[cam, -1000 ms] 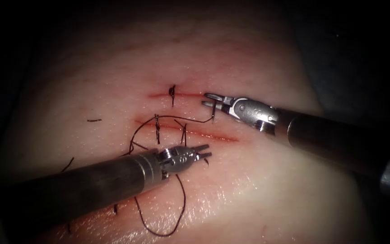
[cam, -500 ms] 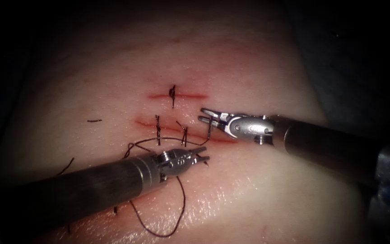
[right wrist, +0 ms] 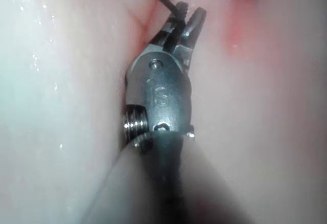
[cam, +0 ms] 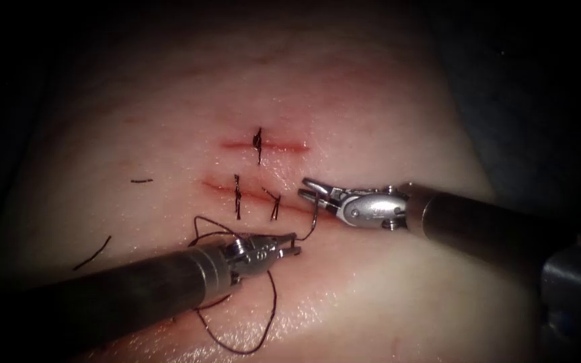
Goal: Wound Closure
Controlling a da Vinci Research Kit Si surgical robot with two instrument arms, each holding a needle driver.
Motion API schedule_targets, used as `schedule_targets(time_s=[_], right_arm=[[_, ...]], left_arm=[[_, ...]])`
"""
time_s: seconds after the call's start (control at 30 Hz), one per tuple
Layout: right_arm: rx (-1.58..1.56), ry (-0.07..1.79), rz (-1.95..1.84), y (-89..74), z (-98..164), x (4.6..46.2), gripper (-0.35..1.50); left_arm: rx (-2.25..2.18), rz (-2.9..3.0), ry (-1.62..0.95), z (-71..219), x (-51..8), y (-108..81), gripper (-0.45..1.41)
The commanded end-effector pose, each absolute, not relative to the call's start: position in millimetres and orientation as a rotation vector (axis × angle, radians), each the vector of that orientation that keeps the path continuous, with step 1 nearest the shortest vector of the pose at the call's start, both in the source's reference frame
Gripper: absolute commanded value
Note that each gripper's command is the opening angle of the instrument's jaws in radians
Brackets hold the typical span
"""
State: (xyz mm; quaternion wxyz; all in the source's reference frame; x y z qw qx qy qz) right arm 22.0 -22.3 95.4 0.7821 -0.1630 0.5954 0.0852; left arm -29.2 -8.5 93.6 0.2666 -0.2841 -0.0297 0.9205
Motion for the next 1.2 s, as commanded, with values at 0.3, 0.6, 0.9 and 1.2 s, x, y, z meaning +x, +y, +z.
schedule_targets(time_s=[0.3, 0.6, 0.9, 1.2], right_arm=[[-0.289, 1.26, 0.203, -23.0, 96.8, 22.7, -0.35], [-0.256, 1.24, 0.161, -24.1, 97.1, 23.3, -0.35], [-0.23, 1.196, 0.095, -26.7, 99.1, 23.1, -0.35], [-0.186, 1.173, 0.039, -27.9, 100.1, 24.0, -0.35]], left_arm=[[-0.764, 2.487, -0.082, 95.0, -29.9, -7.7, -0.1], [-0.763, 2.486, -0.081, 95.1, -30.0, -7.5, -0.06], [-0.759, 2.491, -0.087, 95.4, -29.8, -7.3, -0.06], [-0.754, 2.494, -0.092, 95.4, -29.8, -7.3, -0.06]])
